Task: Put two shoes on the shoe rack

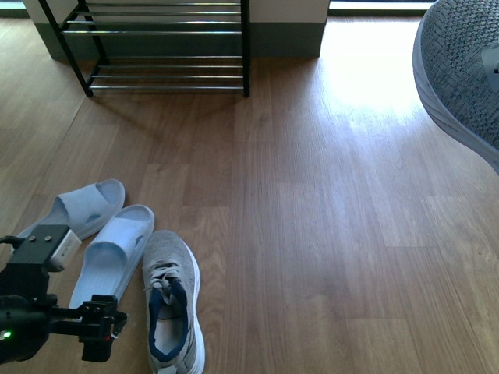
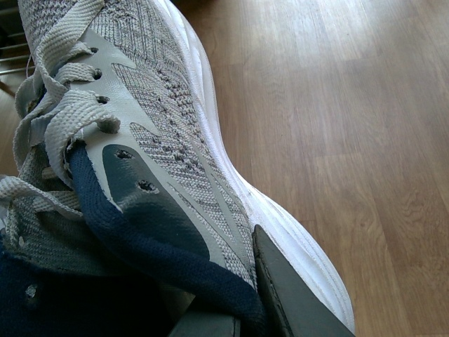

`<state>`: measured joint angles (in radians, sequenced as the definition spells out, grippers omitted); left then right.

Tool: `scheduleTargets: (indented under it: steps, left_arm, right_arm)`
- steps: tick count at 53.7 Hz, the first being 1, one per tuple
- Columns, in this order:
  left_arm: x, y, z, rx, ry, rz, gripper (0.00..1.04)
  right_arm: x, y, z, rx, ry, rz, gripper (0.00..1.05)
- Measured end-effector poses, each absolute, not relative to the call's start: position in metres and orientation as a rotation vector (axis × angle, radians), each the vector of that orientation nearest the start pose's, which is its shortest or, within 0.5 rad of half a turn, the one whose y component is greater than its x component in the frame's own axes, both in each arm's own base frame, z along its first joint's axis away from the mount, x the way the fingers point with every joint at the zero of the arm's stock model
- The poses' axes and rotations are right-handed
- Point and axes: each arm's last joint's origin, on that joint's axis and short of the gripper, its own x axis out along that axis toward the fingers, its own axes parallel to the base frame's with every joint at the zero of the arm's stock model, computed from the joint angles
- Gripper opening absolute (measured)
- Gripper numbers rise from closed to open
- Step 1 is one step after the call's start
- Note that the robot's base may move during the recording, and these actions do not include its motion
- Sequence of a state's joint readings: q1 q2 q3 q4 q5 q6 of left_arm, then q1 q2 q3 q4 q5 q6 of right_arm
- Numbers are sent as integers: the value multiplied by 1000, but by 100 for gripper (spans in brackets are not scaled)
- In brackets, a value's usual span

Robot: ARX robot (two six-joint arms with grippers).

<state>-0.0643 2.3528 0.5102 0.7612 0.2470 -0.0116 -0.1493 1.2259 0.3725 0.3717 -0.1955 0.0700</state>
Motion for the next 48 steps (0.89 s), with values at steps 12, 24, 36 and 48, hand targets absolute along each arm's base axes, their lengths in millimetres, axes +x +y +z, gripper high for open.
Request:
scheduleTargets:
  steps: [12, 24, 36, 48]
  left_arm:
    - [260, -34, -69, -95, 1122, -354, 95]
    - [269, -49, -89, -85, 1167, -415, 95]
    - [276, -57, -108, -49, 1215, -386, 95]
    - [289, -63, -118, -37, 1220, -359, 95]
  right_arm:
    - [221, -28, 162, 151, 476, 29, 1]
    - [221, -27, 162, 151, 476, 29, 1]
    - [221, -27, 162, 151, 476, 29, 1]
    - [221, -27, 162, 151, 476, 29, 1]
